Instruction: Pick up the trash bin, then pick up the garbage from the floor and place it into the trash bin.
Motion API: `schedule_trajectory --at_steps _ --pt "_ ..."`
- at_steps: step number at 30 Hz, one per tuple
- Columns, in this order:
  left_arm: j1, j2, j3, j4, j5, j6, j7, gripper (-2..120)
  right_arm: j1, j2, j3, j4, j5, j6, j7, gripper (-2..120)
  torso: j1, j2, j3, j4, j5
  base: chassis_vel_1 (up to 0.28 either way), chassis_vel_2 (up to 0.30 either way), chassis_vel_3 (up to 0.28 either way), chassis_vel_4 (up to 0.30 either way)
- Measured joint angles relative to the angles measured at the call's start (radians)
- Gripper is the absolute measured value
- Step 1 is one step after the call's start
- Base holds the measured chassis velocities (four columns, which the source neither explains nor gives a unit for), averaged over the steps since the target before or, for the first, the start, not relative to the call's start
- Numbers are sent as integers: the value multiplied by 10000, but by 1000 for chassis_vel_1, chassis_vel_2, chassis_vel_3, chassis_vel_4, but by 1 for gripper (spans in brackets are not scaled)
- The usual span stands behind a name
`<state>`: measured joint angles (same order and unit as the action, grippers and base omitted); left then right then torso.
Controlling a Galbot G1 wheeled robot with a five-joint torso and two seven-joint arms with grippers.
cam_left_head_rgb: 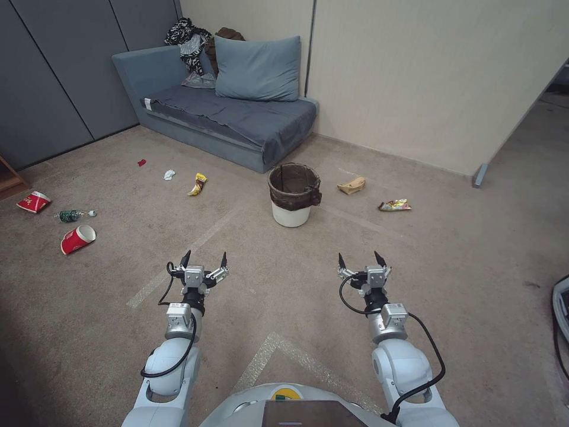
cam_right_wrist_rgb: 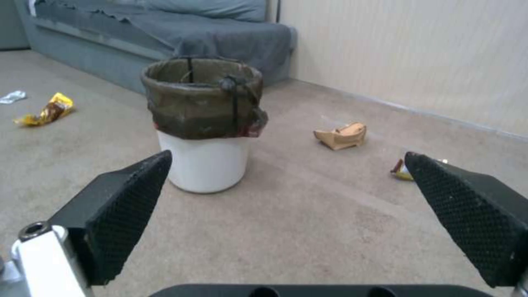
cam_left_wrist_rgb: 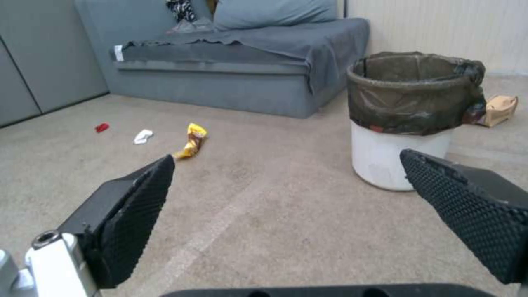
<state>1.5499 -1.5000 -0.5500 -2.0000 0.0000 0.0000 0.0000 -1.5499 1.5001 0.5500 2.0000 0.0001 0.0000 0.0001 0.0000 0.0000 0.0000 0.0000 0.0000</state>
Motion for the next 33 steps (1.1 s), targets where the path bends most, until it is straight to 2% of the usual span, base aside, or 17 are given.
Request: schedule_trajectory --at_steps 14,17,21,22,23,24,25,26,27,28,31,33 --pt "1 0 0 0 0 0 0 99 0 3 9 9 0 -8 0 100 0 0 0 0 0 0 0 0 0" --pt "-1 3 -1 -22 1 26 -9 99 18 45 131 180 0 -82 -2 100 0 0 0 1 1 0 0 0 0" --pt "-16 59 -90 -360 22 360 -116 100 167 263 738 1161 5 -416 17 100 0 1 -1 -4 -2 0 0 0 0" --pt "-6 76 -71 -497 35 609 -151 100 190 386 941 1504 77 -578 -17 100 0 -1 2 11 -4 0 0 0 0" --pt "-9 128 -134 -691 55 833 -214 100 229 472 1116 1696 151 -646 -1 100 3 -2 3 -3 5 0 0 0 0" --pt "-9 128 -134 -691 55 833 -214 100 229 472 1116 1696 151 -646 -1 100 3 -2 3 -3 5 0 0 0 0" --pt "-42 249 -234 -1266 123 1494 -401 100 319 535 1249 1898 252 -637 -6 100 1 1 -1 -1 -5 0 0 0 0" --pt "-55 371 -360 -1845 197 2241 -600 100 309 562 1271 1880 331 -579 -67 100 2 0 1 -2 6 0 0 0 0" --pt "-55 371 -360 -1845 197 2241 -600 100 309 562 1271 1880 331 -579 -67 100 2 0 1 -2 6 0 0 0 0" --pt "-81 489 -470 -2421 269 2935 -792 100 377 563 1290 1761 340 -76 -66 100 1 1 -1 1 -3 0 0 0 0" --pt "-94 534 -463 -2629 209 3250 -1011 100 435 575 1297 1626 300 218 -21 100 1 0 -1 2 6 0 0 0 0" --pt "-95 537 -426 -2643 167 3318 -1083 100 448 565 1296 1560 288 307 -2 100 1 0 0 0 -3 0 0 0 0"
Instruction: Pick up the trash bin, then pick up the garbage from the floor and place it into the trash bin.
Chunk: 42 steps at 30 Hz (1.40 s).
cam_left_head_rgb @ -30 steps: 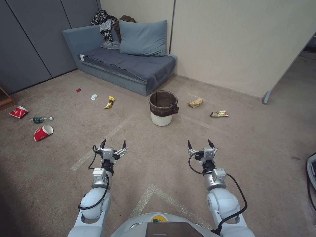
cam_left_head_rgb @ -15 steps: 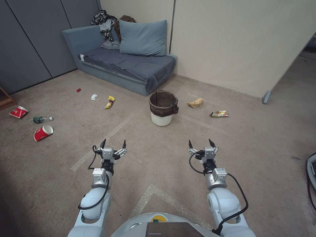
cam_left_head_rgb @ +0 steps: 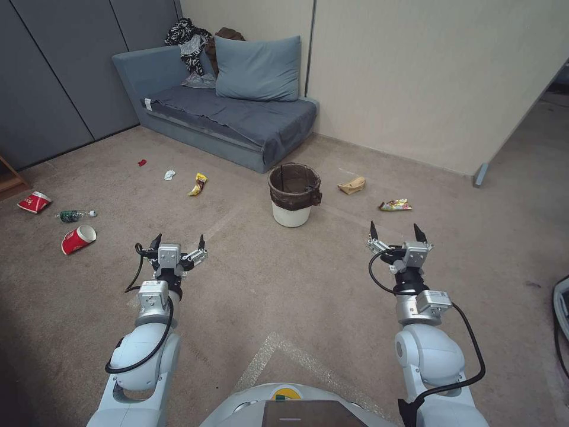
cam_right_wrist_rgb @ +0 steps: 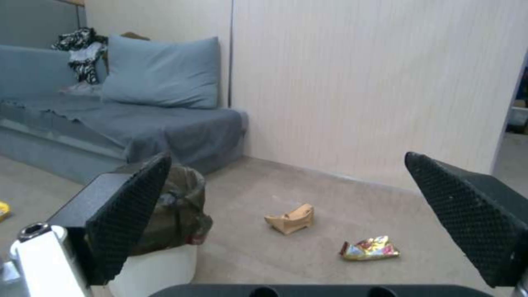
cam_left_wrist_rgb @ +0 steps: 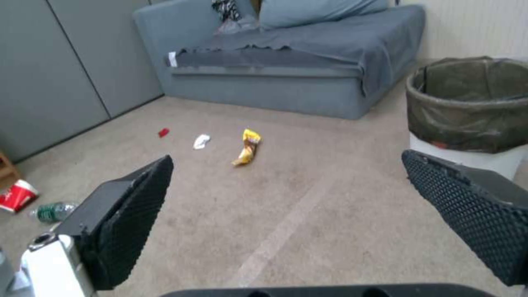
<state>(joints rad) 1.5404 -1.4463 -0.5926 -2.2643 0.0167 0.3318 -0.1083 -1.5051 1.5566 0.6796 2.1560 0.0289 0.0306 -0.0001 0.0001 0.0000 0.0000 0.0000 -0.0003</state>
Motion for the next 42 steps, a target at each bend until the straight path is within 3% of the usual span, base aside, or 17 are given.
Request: schedule_trajectory --at_steps 34,42 --pt "15 -26 40 116 62 -172 66 100 -81 20 -94 -385 124 86 -304 100 -1 0 0 -1 3 0 0 0 0" --pt "22 -25 79 119 81 -180 77 100 -85 22 -76 -396 125 113 -344 100 -2 0 0 0 2 -119 131 133 -134"
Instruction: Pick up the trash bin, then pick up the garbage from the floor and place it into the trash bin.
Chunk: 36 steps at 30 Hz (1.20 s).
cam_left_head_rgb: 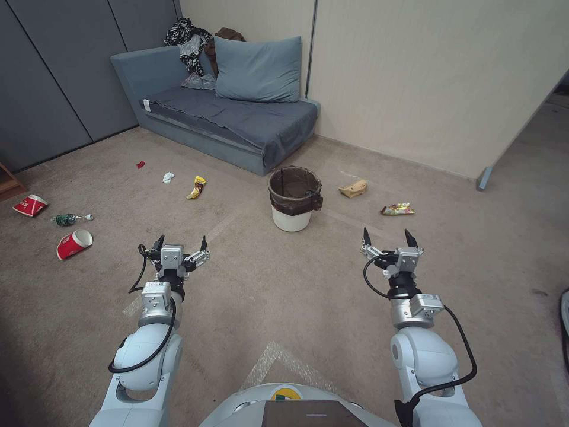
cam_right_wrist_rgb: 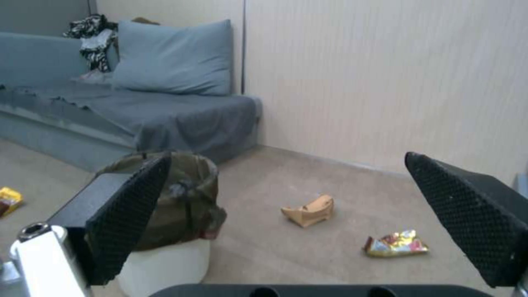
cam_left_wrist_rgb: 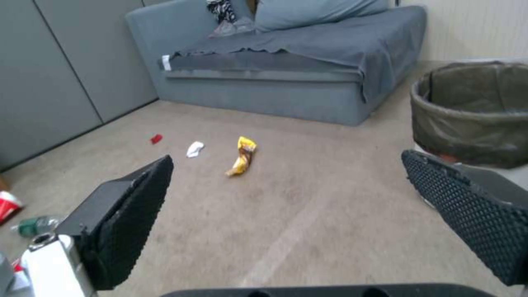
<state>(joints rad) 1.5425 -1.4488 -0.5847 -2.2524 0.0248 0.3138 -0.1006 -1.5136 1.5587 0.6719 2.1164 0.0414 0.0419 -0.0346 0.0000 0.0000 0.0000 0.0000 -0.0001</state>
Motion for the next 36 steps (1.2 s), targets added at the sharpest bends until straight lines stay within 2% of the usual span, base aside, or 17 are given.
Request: schedule_trajectory --at_steps 7,10,11,12,14,15,29,36 --pt "6 -3 4 -12 8 -5 3 100 -7 1 6 -20 6 16 -7 100 1 0 2 0 4 -233 227 246 -247" --pt "10 -2 4 -13 10 -8 2 100 -12 0 18 -28 6 46 -55 100 0 0 1 1 -5 -253 274 258 -272" --pt "16 -3 5 -13 12 -8 2 100 -17 1 17 -37 6 49 -75 100 1 -1 3 5 7 -257 279 263 -255" --pt "15 -4 9 -17 12 -9 2 100 -22 2 21 -40 6 51 -91 100 0 0 0 -3 5 -288 257 263 -255" --pt "17 -5 16 -22 13 -12 5 100 -19 1 29 -41 6 85 -107 100 1 -1 2 -2 -6 -288 244 257 -259" --pt "21 -6 15 -22 14 -12 4 100 -20 8 29 -61 6 106 -121 100 0 -1 1 1 5 -266 255 263 -262" --pt "23 -6 53 -20 22 -21 -5 100 -25 21 60 -173 -7 341 -227 100 1 -1 0 -3 -1 -241 250 243 -249" --pt "17 -7 57 3 24 -21 -14 100 31 29 68 -297 -90 541 -240 100 2 -1 2 2 3 -189 200 197 -195"
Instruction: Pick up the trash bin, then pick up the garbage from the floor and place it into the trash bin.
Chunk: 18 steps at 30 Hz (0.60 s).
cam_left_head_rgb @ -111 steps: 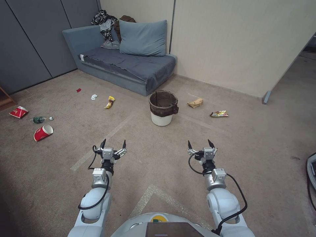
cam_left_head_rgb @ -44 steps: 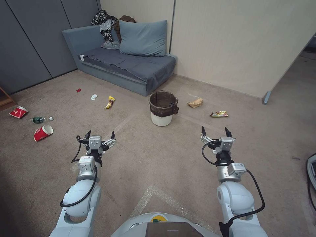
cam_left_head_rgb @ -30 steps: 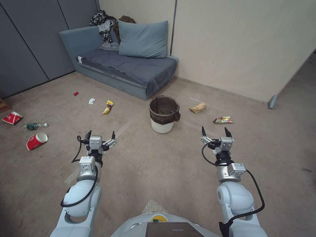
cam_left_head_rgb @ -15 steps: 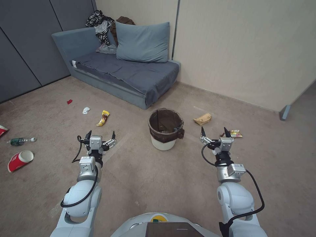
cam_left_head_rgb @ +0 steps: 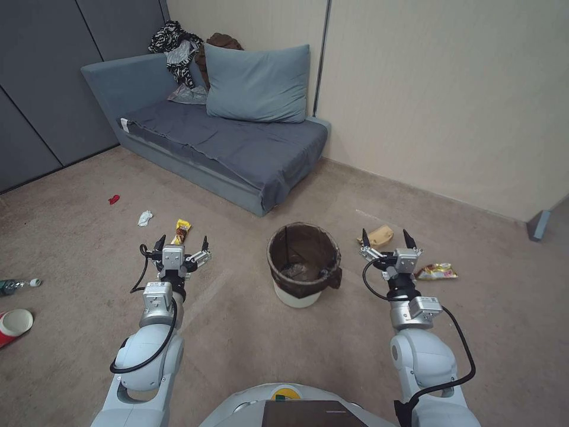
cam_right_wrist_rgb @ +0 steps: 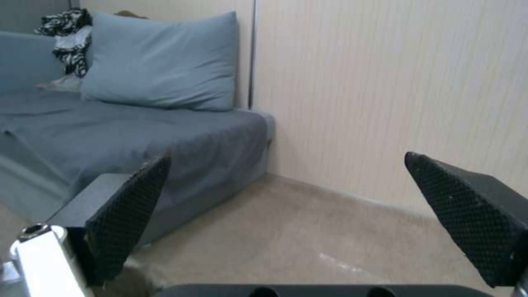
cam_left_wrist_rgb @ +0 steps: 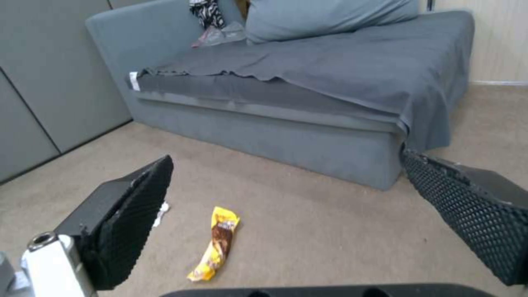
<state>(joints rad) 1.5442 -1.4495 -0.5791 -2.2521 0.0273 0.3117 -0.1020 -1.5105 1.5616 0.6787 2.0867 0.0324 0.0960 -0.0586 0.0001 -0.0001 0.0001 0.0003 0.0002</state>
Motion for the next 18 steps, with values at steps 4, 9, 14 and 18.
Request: schedule_trajectory --at_steps 4,9,14,18 --pt "-13 0 10 10 0 0 0 100 61 -7 2 -87 -64 256 -3 100 1 0 0 -4 -1 -87 91 100 -78" --pt "-12 3 49 16 0 8 -5 100 63 -7 0 -102 -81 303 -12 100 -1 1 -3 -3 -2 -8 11 3 -7" --pt "-11 50 163 1 -81 63 -10 100 81 -13 -4 -103 -82 344 -22 100 -2 1 -3 -4 -2 0 0 0 0" --pt "-52 197 346 -86 -612 200 1 100 120 -25 -5 -103 -83 372 -16 100 -1 1 -2 -1 -2 0 0 0 0"
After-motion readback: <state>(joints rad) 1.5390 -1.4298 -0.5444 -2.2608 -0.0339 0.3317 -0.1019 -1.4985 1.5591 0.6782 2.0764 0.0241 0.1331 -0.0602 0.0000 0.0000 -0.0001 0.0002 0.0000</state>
